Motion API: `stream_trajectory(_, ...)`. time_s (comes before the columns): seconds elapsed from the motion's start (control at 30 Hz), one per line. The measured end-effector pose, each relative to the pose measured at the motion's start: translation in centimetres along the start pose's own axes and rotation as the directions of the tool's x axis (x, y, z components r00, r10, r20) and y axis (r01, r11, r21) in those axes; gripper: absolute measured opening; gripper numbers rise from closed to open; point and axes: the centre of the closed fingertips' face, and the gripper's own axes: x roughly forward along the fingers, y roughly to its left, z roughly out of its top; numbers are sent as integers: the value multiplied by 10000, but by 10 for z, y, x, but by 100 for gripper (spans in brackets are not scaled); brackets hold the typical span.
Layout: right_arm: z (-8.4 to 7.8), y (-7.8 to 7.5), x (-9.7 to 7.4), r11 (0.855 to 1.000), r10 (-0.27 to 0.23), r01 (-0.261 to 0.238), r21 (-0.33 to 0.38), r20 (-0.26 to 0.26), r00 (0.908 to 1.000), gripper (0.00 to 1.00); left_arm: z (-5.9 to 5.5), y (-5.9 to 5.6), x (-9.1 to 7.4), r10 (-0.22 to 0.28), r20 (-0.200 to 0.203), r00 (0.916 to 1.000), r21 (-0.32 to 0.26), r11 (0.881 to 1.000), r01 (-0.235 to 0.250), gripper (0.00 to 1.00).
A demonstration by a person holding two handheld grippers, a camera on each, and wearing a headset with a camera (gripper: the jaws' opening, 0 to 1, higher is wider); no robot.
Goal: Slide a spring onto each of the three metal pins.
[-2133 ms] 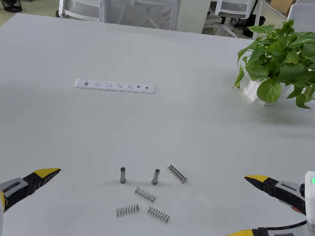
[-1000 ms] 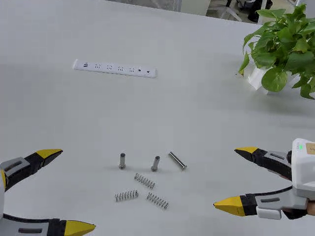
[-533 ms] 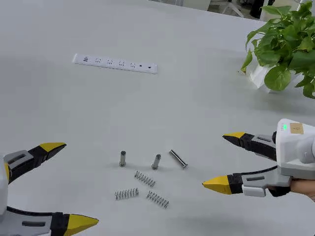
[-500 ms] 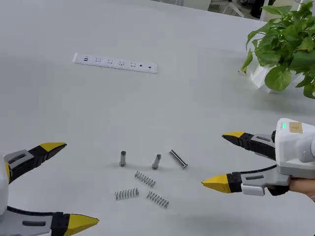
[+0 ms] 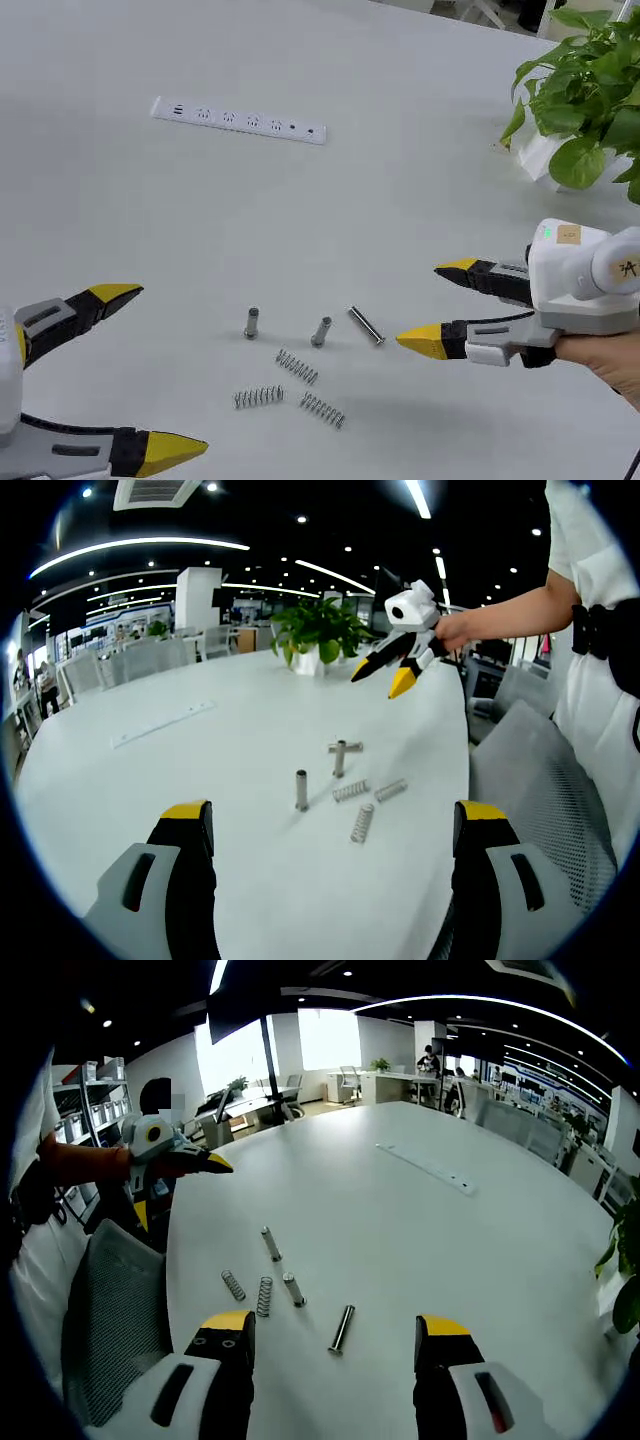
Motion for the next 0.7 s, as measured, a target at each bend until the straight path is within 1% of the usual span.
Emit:
stream_trajectory(0.07, -2, -3, 5, 9997, -21, 28, 239, -261, 9997, 61, 0, 1, 1, -43, 26, 10000, -78, 10000, 43, 99)
stream_trajectory(0.27, 0, -7, 19, 9997, -27, 42, 231, -637, 9980, 54, -1, 3, 2, -48, 68, 10000, -149, 9999, 49, 99)
stream_trajectory(0.37, 1, -7, 26, 9998, 13, 4, 206, -844, 9964, 51, -1, 3, 3, -47, 93, 9999, -187, 9998, 49, 99)
stream_trajectory(0.57, 0, -10, 41, 9995, 68, -31, 302, -1217, 9925, 41, -2, 3, 3, -13, 171, 9999, -296, 9996, 18, 99)
stream_trajectory(0.7, -3, -12, 49, 9993, 31, 27, 380, -1517, 9884, 35, -3, 3, 4, -26, 187, 9998, -385, 9993, 33, 99)
